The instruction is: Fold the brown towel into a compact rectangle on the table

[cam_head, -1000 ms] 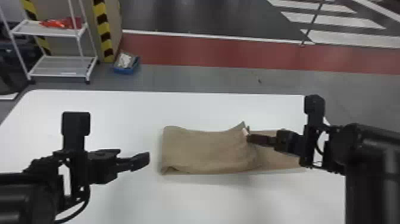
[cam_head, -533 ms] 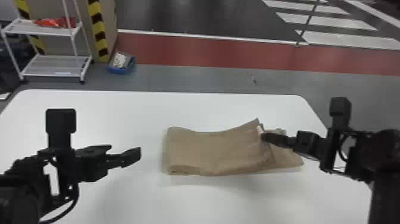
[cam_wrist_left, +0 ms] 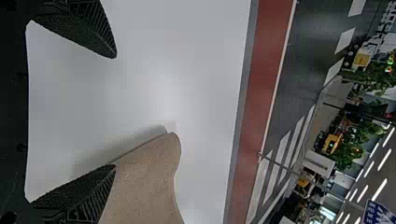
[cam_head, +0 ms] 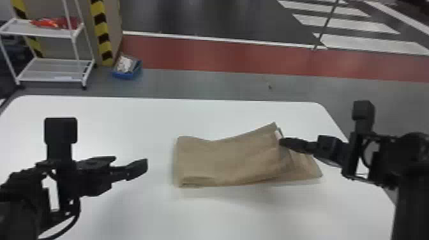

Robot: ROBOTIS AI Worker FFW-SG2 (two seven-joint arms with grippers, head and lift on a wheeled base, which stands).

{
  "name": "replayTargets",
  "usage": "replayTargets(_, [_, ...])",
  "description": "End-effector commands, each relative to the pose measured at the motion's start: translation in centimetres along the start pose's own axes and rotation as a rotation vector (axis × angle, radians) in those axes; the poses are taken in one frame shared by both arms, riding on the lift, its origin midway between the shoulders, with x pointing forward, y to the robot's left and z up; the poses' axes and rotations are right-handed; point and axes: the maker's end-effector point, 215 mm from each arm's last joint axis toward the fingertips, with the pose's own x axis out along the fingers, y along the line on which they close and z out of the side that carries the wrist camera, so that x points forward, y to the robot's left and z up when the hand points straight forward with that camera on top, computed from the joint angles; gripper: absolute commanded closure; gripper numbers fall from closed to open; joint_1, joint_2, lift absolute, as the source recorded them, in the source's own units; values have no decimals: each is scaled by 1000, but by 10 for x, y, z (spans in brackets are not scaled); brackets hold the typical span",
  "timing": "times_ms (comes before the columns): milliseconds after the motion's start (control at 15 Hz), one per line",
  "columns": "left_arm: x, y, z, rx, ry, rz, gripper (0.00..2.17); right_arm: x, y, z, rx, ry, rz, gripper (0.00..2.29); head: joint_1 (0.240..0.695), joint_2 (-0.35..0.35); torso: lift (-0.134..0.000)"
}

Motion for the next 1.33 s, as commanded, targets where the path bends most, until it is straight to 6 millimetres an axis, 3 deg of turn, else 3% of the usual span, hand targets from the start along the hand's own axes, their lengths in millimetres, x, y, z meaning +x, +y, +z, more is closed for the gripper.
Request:
replayTargets(0, [3,-2,-4,-6,7,-5,36,-17,-21,-2,21,-3,-30,1332,695,-192,-124])
replayTargets(133, [5,-5,-7,-4,15,-11,36,-6,-39,-9,22,-8,-49,1332,695,-222,-124])
replayTargets(333, [5,-7,-11,-5,20,-12,36,8,-35,-5,4,0,-41,1332,695,-239,-124])
replayTargets(467, [4,-4,-12,-9,21,-6,36,8,-28,5,-2,-10,-33,1332,695,-237,-124])
replayTargets(600, [2,-3,-11,-9,17,-5,36,-8,-25,21,11,-12,-37,1332,695,-229,-124])
replayTargets(800, [3,-5,-15,-10,24,-9,36,-28,-51,32,3,-28,-103,1332,695,-236,-124])
replayTargets(1000, [9,-12,-17,5,25,-17,36,-4,-80,15,-4,-19,-124,1332,695,-273,-124])
replayTargets(1267, [8,-9,-19,0,27,-10,36,4,-83,22,-15,-36,-119,1328,695,-290,-124])
